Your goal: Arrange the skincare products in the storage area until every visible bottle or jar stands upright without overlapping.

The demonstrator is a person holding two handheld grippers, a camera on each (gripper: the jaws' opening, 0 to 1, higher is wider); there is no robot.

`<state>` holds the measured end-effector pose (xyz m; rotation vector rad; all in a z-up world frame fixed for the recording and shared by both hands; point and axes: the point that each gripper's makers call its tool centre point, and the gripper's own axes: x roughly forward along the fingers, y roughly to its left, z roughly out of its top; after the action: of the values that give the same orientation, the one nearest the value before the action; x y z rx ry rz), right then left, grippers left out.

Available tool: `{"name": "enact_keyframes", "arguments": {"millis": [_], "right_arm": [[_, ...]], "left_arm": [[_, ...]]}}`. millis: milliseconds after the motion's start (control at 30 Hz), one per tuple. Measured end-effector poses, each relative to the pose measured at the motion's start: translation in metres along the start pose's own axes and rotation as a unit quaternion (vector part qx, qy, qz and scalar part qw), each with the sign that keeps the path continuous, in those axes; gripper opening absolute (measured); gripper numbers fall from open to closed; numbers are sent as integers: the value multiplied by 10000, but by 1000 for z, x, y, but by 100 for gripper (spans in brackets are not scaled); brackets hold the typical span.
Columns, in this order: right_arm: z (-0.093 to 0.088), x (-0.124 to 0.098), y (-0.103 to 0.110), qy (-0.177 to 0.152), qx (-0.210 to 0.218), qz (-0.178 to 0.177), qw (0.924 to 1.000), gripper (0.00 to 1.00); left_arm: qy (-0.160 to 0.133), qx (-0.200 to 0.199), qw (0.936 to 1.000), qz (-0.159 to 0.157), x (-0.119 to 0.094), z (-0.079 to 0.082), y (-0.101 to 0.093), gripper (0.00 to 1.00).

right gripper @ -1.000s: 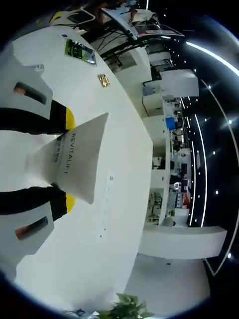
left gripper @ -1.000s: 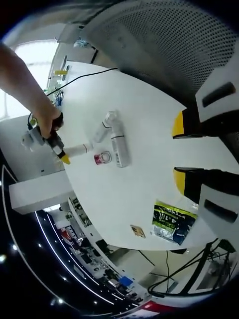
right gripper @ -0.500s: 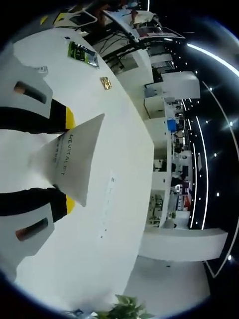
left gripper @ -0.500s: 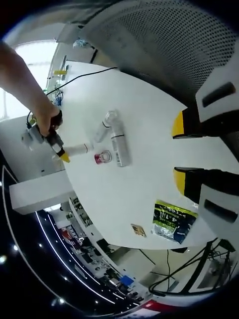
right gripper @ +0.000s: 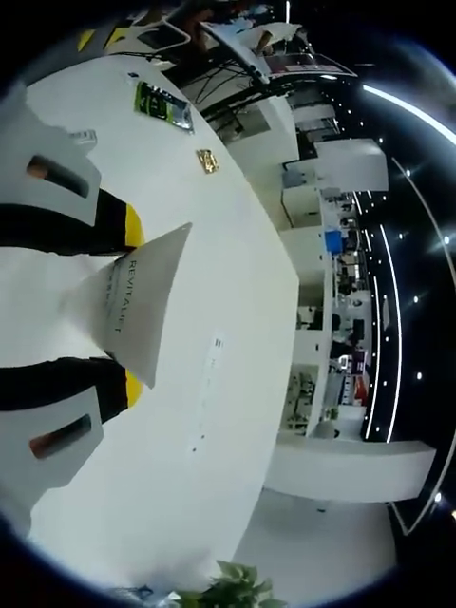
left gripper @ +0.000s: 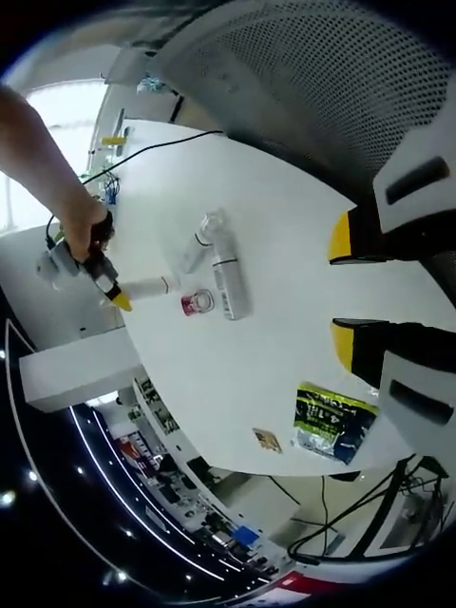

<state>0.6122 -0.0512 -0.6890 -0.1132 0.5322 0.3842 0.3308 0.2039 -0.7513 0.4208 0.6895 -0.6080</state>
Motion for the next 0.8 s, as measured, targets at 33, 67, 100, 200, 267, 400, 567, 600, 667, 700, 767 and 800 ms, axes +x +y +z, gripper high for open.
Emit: {"name": "enact_keyframes", "arguments": {"millis": [33,67,100,200,267,400,567,600,667,700,767,800], "right_arm": [[0,0,0,21,-32,-66,10000,39],[0,1,1,24,-22,-89,10000,39],[0,1,0,45,3,-167,9999,39],[1,3,-2,76,74,-232,9997,40],[2,4,-4,110,92,-256,9996,40],[3,2,-5,80,262,-220,9994,44],[7,-5,-1,-50,304,-110,9995,47],[8,-6,0,-56,297,-90,9995,47],[7,-8,1,-59,262,-75,9996,48],[7,-9,0,-64,260,-74,9996,49],[6,-11,0,-64,271,-64,9996,51],[7,-14,1,-89,295,-50,9995,52]], "left_arm": [[-8,4,10000,13,0,0,1,23],[-7,0,10000,12,0,0,1,23],[-5,-1,10000,11,0,0,0,23],[1,16,10000,0,0,0,0,23],[-1,23,10000,-2,0,0,0,23],[-14,19,10000,3,0,0,0,23],[-19,25,10000,-6,0,1,0,23],[-9,38,10000,-9,0,1,-1,23],[-20,45,10000,-11,0,1,-1,23],[-29,47,10000,-9,0,1,-1,23],[-20,46,10000,-7,0,1,-1,23],[-19,49,10000,-6,0,1,-1,23]]}}
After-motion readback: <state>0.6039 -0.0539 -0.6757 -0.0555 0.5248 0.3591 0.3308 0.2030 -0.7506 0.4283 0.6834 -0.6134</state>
